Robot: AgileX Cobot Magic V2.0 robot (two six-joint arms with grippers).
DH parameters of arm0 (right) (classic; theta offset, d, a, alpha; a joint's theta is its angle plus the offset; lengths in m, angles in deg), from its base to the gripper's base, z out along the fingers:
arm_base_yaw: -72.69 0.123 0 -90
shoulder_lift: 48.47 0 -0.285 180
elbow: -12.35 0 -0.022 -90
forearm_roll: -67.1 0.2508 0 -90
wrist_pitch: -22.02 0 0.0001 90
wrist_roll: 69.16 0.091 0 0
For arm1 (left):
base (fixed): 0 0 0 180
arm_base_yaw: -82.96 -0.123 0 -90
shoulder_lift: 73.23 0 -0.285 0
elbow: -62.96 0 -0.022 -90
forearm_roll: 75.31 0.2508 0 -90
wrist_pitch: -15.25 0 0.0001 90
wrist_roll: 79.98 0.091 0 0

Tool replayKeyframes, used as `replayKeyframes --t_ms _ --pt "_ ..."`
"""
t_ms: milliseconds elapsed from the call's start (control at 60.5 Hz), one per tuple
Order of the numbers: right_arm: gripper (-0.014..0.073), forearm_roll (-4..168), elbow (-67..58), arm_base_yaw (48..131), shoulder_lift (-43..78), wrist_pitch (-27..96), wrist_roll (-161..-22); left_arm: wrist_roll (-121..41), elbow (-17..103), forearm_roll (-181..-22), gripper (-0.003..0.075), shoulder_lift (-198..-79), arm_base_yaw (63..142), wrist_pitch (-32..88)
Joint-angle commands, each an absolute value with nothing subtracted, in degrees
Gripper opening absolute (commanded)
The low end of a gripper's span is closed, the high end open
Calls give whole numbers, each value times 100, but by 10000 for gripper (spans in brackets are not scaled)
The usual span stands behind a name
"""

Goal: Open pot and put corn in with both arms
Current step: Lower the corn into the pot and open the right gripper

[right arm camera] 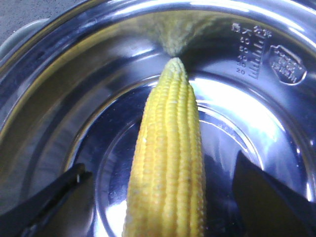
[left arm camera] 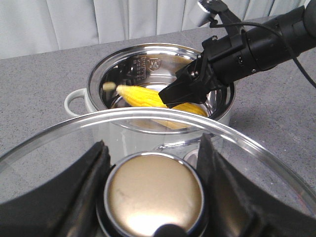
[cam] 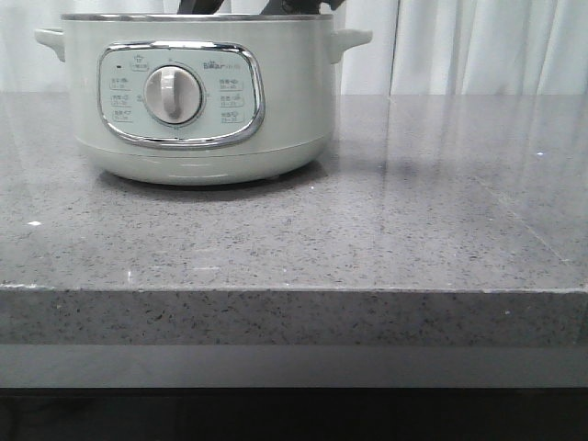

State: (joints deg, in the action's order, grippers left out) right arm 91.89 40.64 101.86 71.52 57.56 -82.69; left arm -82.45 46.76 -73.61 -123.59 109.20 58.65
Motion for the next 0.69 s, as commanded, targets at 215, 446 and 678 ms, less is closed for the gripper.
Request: replayKeyframes --t_ms 215,446,678 --pt "597 9258 4321 10169 6166 6009 -8310 -8287 4894 -7392 153 -12338 10919 5034" --pt "597 8945 4234 10169 5351 7275 -8305 -8287 4894 -7392 153 -12338 10919 5034" --pt "597 8449 3194 10169 4345 7355 -8195 -8287 4894 -7392 153 -12338 10919 5034"
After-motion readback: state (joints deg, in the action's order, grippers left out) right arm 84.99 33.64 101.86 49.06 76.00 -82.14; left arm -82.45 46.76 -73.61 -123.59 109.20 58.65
